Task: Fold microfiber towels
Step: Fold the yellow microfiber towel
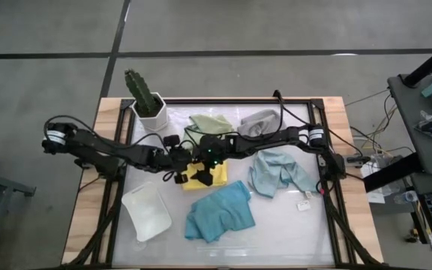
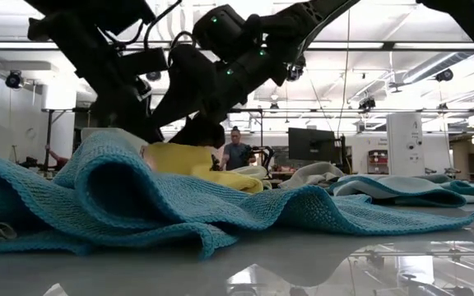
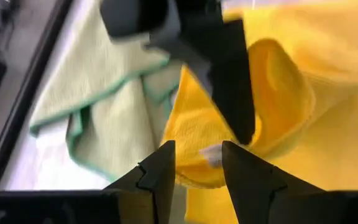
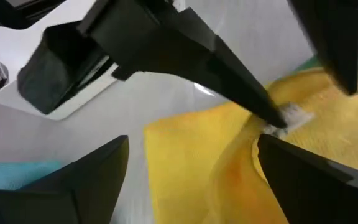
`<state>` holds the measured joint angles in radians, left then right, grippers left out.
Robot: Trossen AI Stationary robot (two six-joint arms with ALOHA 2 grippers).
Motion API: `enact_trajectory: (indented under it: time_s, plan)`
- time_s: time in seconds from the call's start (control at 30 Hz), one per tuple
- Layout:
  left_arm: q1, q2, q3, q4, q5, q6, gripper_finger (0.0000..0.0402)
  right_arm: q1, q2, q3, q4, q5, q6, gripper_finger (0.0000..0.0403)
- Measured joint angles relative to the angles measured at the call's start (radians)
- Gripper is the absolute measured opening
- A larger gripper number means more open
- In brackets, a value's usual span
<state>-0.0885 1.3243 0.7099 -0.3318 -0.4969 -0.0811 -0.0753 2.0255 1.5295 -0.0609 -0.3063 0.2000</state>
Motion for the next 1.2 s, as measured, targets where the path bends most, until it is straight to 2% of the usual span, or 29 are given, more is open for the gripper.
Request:
enact_trajectory:
  time_s: [0.23, 0.37, 0.57, 0.63, 1.1, 1.2]
  plan:
    - [0.011, 0.003, -0.004, -0.089, 0.007, -0.067, 0.0118, 0.006, -0.017, 0.002, -0.012, -0.001, -0.002, 0.0343]
    - [0.011, 0.002, -0.004, -0.084, 0.006, -0.068, 0.0118, 0.006, -0.047, 0.002, -0.098, 0.01, -0.006, 0.0341]
    - [0.01, -0.02, -0.004, -0.089, 0.007, -0.069, 0.0118, 0.008, -0.105, -0.011, -0.297, 0.248, -0.061, 0.0328]
    - [0.01, -0.033, -0.004, -0.087, 0.007, -0.069, 0.0118, 0.007, -0.109, -0.026, -0.309, 0.289, -0.063, 0.0326]
    - [0.01, -0.052, -0.003, -0.08, 0.007, -0.069, 0.0118, 0.003, -0.047, -0.146, -0.006, 0.318, 0.015, 0.0324]
    - [0.01, -0.052, -0.003, -0.079, 0.007, -0.068, 0.0118, 0.003, -0.047, -0.152, 0.019, 0.318, 0.027, 0.0309]
